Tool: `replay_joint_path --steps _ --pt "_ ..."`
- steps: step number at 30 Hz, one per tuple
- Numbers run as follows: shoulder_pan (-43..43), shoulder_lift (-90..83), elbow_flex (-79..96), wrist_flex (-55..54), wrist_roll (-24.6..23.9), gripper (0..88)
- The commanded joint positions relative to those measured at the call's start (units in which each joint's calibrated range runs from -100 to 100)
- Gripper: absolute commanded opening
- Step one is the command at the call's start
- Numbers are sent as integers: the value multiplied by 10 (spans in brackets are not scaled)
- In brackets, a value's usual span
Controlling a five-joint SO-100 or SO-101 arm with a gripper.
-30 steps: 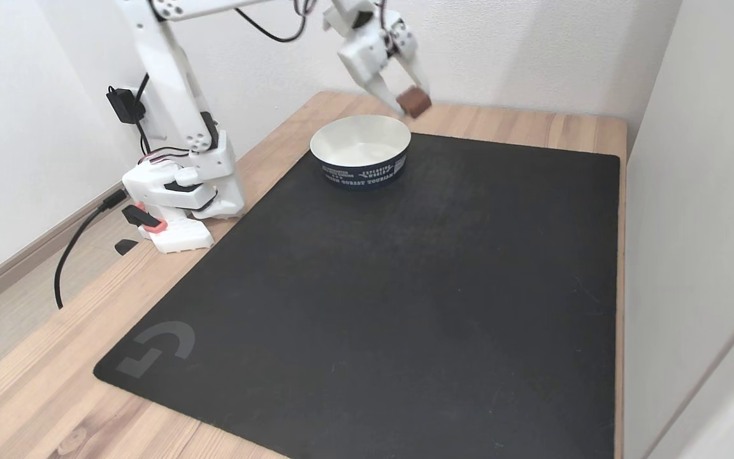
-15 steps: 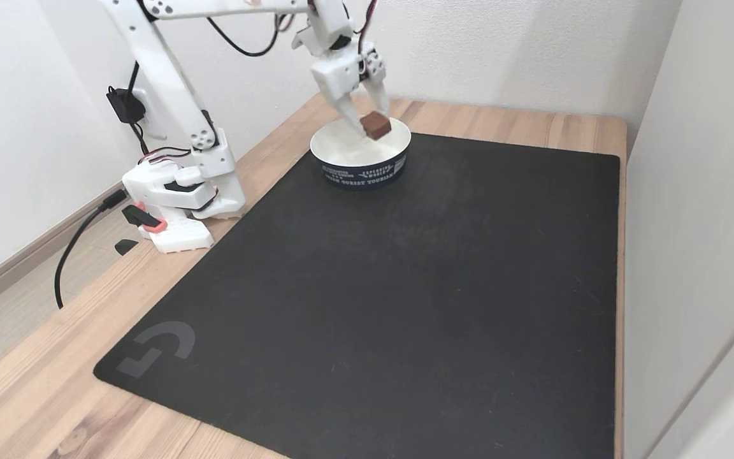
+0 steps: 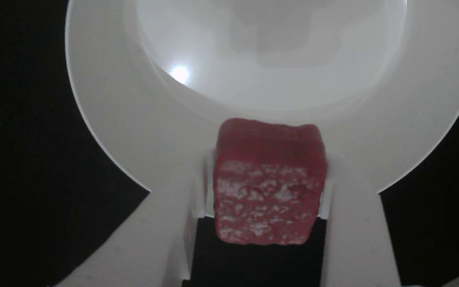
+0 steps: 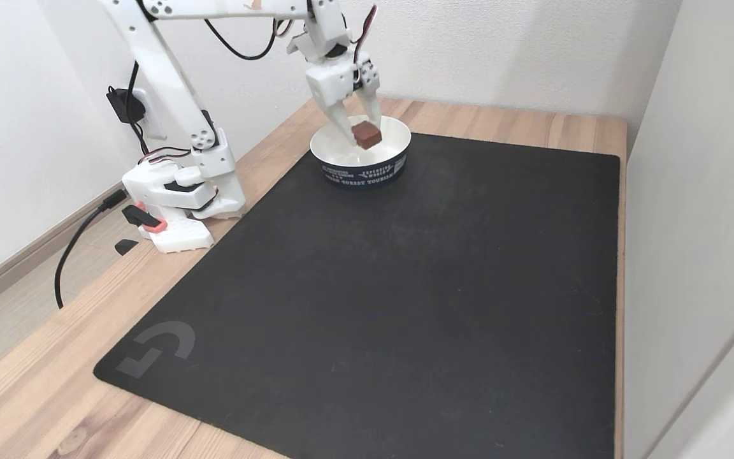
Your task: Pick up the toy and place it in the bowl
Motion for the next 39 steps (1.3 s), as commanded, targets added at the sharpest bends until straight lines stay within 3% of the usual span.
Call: replay_joint_path --steps 1,5,12,17,19,20,21,24,32,39 --pt "-2 -19 0 1 4 183" --pt "-2 -19 0 -2 3 258" --pt "8 -26 -10 -25 0 258" --pt "81 -26 -84 -42 -1 255" --pt "101 -26 -115 -37 1 210" --pt "122 -26 -141 -36 0 75" --pt "133 -26 -147 -37 0 8" --pt "165 -26 -153 -41 -1 34" --pt "369 -30 -104 -94 1 22" --pt "473 -139 130 -233 3 22"
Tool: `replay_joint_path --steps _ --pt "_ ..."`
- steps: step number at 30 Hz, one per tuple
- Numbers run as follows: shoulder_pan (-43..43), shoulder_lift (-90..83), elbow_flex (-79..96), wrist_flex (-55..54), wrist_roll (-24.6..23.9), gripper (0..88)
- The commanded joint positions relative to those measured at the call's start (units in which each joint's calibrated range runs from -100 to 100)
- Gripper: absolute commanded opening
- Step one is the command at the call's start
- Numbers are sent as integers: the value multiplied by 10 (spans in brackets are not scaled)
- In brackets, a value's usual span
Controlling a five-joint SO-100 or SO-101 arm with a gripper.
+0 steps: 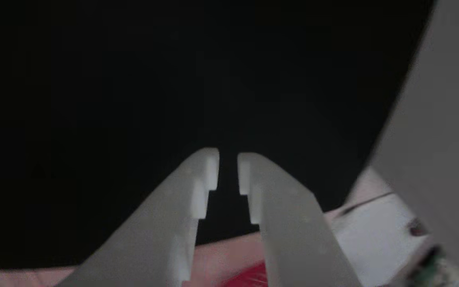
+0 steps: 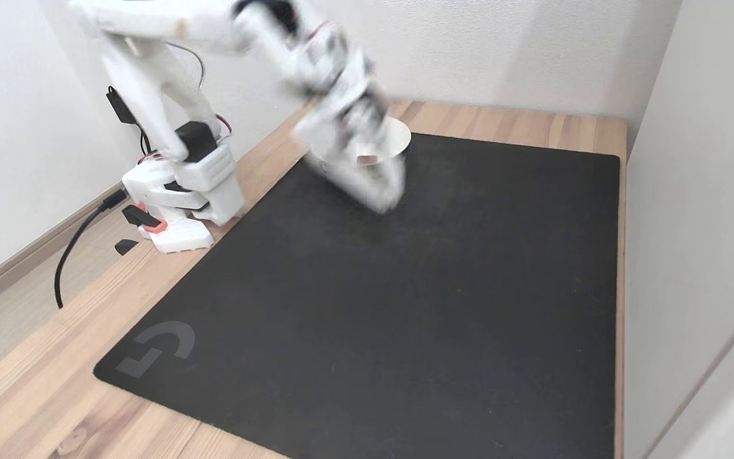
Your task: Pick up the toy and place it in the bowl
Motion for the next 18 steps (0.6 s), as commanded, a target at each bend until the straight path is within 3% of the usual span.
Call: replay_joint_path --steps 1,10,18 --pt "22 -98 136 -74 3 22" --pt "-68 -292 418 -94 0 22" --pt "-66 -415 561 -94 -2 22"
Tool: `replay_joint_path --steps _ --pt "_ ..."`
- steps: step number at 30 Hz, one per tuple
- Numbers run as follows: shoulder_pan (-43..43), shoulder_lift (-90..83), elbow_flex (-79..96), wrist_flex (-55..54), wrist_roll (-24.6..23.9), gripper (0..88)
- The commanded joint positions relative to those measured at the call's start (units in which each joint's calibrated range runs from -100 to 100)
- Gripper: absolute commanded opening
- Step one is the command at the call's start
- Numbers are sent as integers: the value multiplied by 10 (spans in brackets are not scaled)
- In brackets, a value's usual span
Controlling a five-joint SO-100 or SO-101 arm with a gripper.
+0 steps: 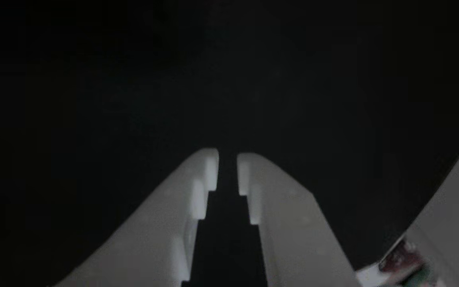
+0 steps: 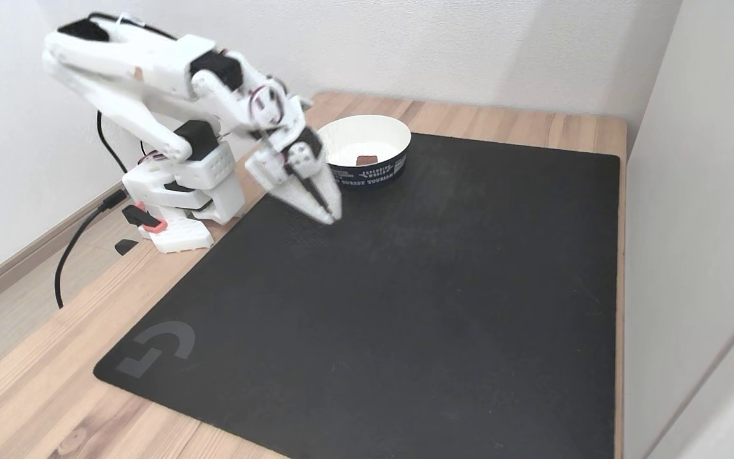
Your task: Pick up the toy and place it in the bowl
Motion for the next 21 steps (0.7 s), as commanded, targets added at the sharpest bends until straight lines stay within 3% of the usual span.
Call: replay_joint_path --steps 1,5,9,21 --pt "5 -84 76 -4 -3 22" --pt "20 -144 123 11 -6 22" --pt "68 -210 138 53 -51 22" --pt "67 -404 175 201 -51 22"
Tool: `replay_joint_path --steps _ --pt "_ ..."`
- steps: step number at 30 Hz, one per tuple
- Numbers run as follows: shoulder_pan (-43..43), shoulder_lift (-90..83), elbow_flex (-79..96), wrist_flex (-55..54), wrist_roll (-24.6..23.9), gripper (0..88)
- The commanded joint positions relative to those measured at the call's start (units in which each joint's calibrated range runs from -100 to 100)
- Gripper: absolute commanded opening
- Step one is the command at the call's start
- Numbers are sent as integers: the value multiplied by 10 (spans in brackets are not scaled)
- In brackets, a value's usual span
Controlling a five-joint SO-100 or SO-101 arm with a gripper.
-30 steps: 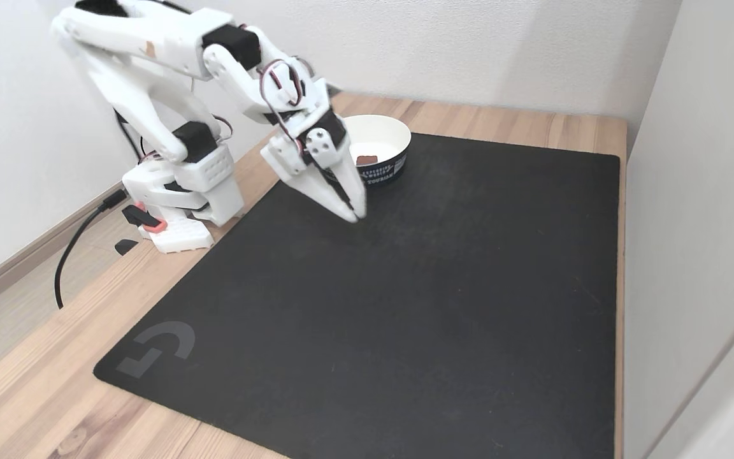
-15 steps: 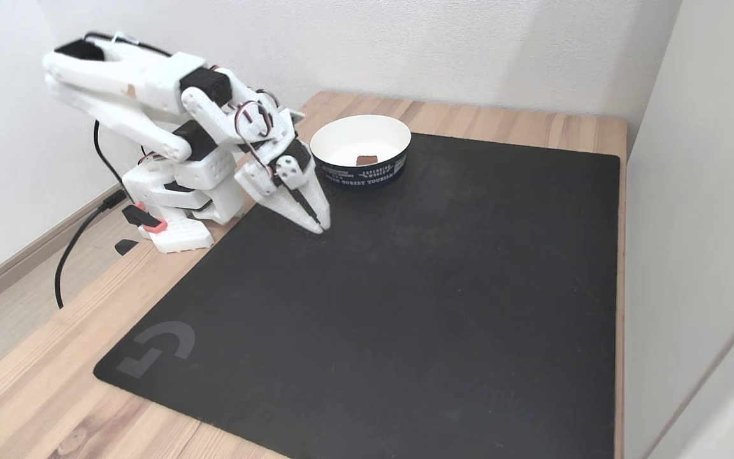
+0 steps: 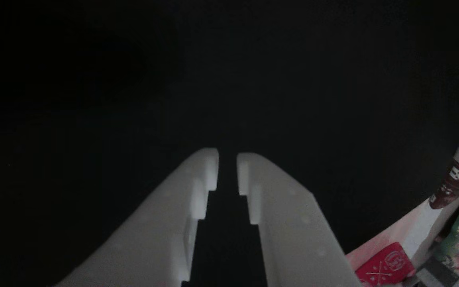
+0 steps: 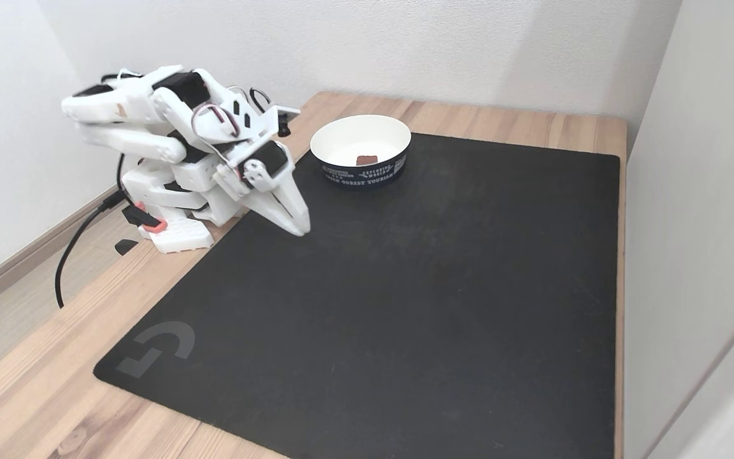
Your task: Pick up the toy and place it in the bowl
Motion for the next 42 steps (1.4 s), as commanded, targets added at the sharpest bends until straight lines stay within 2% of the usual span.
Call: replay_joint_path --steps 1,5,12,16,42 --pt "1 -79 11 53 0 22" --pt "0 -150 22 98 -2 22" --pt "-1 -147 23 98 -1 22" --pt "-42 -147 24 98 2 22" --pt "-30 -147 23 98 2 22"
